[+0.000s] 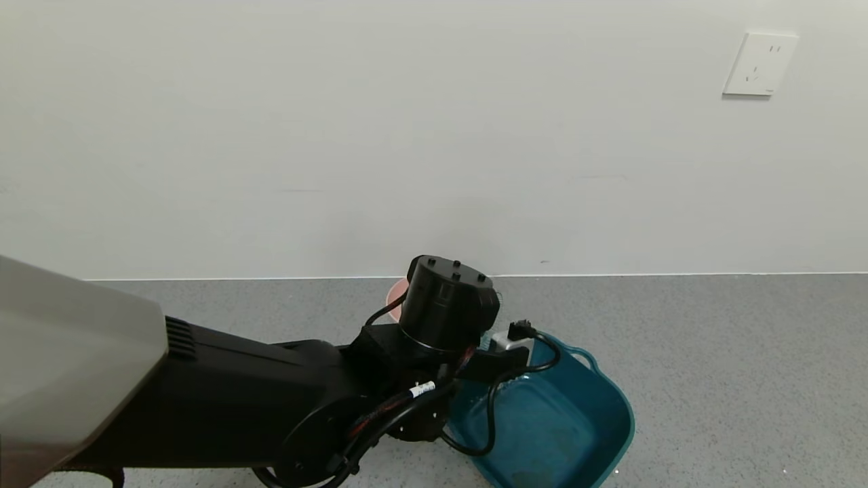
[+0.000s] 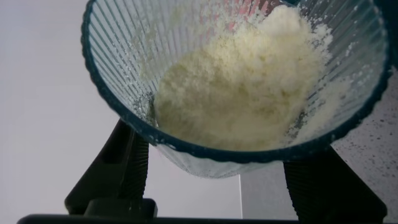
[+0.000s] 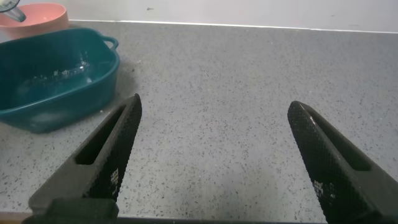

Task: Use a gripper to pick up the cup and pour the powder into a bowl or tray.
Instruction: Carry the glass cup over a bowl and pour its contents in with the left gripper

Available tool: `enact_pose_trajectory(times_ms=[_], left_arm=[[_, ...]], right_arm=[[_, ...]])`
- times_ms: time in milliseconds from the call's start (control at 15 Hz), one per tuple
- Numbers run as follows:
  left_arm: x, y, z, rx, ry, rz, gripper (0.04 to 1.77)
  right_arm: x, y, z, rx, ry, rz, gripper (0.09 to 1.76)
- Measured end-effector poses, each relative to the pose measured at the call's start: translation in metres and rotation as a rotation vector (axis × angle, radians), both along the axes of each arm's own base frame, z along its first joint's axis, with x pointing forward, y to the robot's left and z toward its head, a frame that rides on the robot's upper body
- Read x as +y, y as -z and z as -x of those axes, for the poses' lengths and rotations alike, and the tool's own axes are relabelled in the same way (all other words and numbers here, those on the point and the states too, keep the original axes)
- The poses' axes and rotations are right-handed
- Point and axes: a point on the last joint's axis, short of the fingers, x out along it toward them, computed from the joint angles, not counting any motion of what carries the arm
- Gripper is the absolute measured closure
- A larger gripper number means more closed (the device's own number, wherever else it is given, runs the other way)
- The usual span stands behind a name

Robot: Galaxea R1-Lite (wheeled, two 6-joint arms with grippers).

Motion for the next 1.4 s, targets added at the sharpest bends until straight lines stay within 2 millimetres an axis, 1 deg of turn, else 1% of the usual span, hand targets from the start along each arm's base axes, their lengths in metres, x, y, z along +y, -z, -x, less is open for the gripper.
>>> enact_pose_trajectory(times_ms=[267, 667, 1400], left_arm=[[-0.005, -0.002, -0.002, -0.017, 0.006, -0.052, 0.56], [-0.009, 0.001, 0.003, -0.017, 0.018, -0.117, 0.56], [-0.021, 0.003, 0.024, -0.062, -0.022, -0.257, 0.56]], right_arm=[[0.000, 0.000, 0.000, 0.000, 0.000, 0.000, 0.14], [0.000, 0.000, 0.000, 0.000, 0.000, 0.000, 0.14], [0.000, 0.000, 0.000, 0.000, 0.000, 0.000, 0.14]])
